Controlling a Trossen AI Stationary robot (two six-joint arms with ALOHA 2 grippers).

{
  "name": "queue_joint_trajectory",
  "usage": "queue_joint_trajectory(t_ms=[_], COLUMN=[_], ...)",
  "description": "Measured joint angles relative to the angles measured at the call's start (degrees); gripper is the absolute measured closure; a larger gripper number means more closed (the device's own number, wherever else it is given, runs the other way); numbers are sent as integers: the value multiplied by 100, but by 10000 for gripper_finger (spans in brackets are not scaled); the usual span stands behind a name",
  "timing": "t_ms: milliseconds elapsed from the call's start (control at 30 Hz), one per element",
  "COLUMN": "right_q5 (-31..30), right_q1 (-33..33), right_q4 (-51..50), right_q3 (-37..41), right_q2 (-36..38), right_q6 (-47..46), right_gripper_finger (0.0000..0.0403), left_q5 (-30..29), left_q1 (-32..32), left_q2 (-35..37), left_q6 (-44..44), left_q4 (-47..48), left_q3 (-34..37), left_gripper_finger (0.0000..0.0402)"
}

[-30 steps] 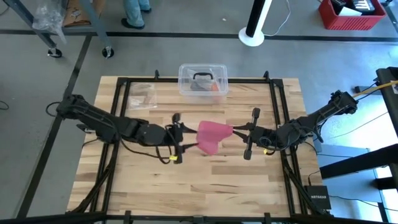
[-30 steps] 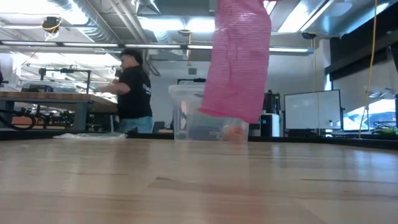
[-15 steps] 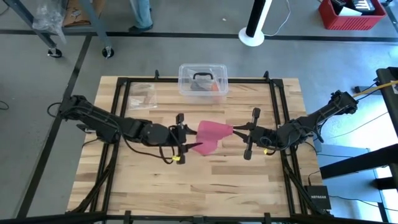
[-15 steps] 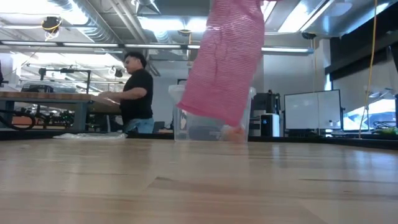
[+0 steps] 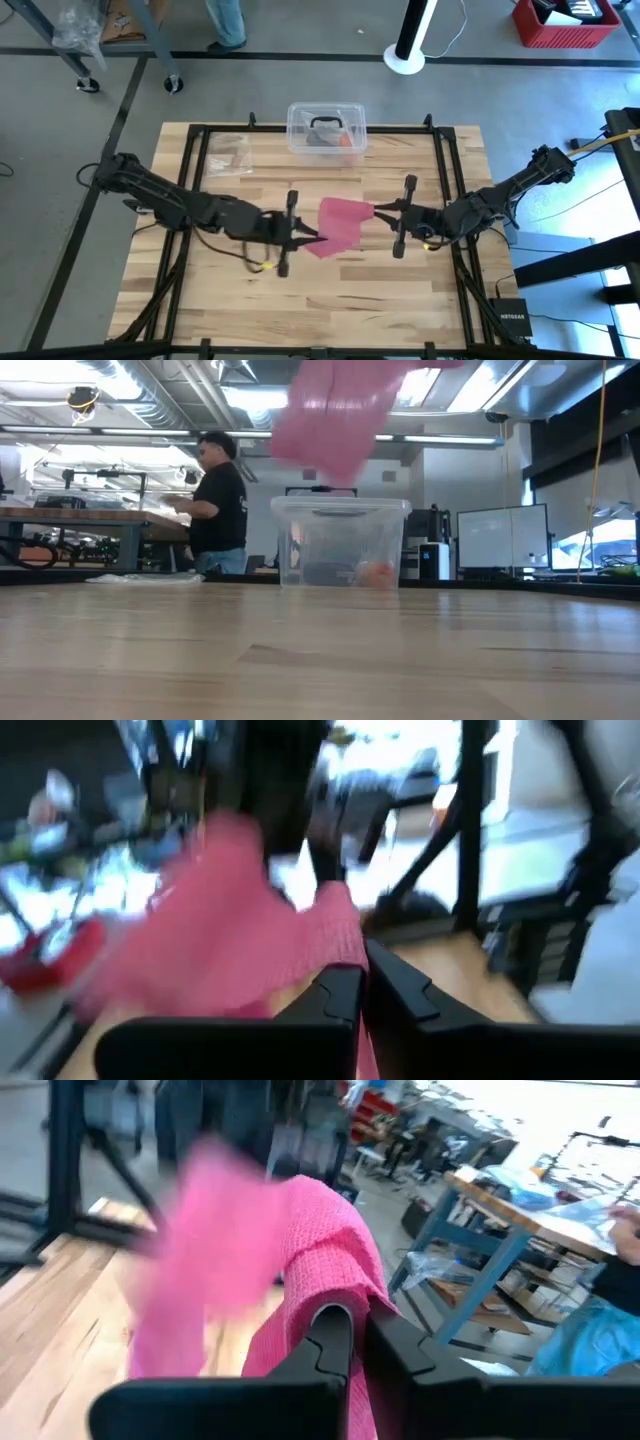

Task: Roll bandage
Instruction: Roll the pink bandage

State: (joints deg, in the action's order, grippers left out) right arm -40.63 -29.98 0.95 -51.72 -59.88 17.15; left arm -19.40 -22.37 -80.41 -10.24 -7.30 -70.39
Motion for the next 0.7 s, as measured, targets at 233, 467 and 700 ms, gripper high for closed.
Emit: queue_joint_trajectory(t_ms=[233,467,700], right_q5=[698,1552,2262], right_q1=[0,0,-2], right_q4=[-316,-162,304], right_q3=[4,4,4], right_q2=[-87,-104,-102], right_q6=[42,105,219], right_gripper_finger=[386,386,386], left_q5=[-1041,-2090,-2089], left_q1=[-123,439,1090], left_q2=[576,1304,1279], left_q6=[-1168,-1202,363], left_q4=[-360,430,2595], left_q3=[-809,-861,-850], left_gripper_finger=[400,396,394])
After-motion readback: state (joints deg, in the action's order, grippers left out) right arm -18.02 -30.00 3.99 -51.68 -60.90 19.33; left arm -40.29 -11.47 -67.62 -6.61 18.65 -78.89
